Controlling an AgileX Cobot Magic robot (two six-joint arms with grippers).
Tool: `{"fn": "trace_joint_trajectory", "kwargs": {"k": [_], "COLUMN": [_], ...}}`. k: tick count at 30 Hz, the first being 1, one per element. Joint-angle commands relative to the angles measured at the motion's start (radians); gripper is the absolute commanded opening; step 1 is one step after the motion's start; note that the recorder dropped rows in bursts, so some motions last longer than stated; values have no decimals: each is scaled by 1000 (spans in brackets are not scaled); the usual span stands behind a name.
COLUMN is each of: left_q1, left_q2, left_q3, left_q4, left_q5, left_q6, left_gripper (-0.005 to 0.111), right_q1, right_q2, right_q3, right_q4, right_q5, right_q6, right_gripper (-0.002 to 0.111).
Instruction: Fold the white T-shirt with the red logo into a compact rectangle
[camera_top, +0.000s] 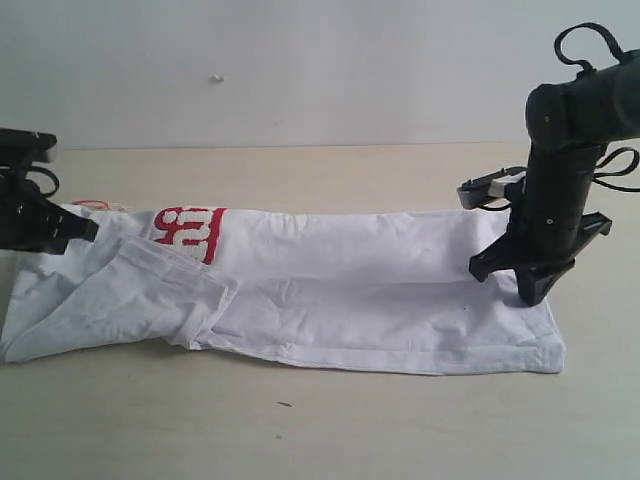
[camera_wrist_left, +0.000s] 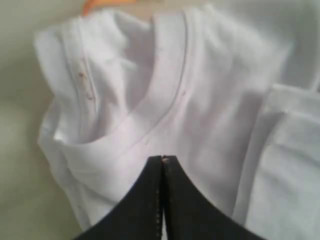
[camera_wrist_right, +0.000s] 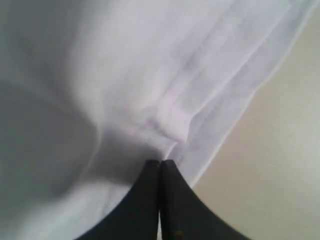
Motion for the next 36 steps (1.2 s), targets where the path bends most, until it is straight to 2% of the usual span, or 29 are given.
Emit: {"fn": "trace_joint_trajectory", "kwargs": {"k": [1, 5, 7, 10, 16, 21, 29, 36], "left_q1": [-5, -5, -5, -5, -5, -3, -3, -3], "left_q2": [-88, -94, -80, -58, -43, -17, 45, 34], "left_q3": [5, 37, 52, 64, 82, 82, 82, 95], "left_q4": [-27, -27, -27, -27, -29, 26, 33, 50], "left_q5": [2, 2, -2, 11, 24, 104, 207, 391], "left_q6": [-5, -5, -5, -5, -5, -3, -3, -3], "left_gripper": [0, 0, 0, 0, 0, 0, 0, 0], "right_q1": [-6, -4, 9, 42, 107, 107, 107, 107], "right_q2": [-101, -156, -158, -137, -63, 7, 10, 10], "right_q3": [2, 2, 2, 2, 2, 2, 2, 2], "right_q4": [6, 105, 241, 342, 260, 211, 211, 211], "right_q5": [-36, -75, -77, -87, -128, -132, -133, -134], "right_q6": [-8, -20, -107, -188, -155, -103, -103, -105], "right_gripper": [0, 0, 0, 0, 0, 0, 0, 0]}}
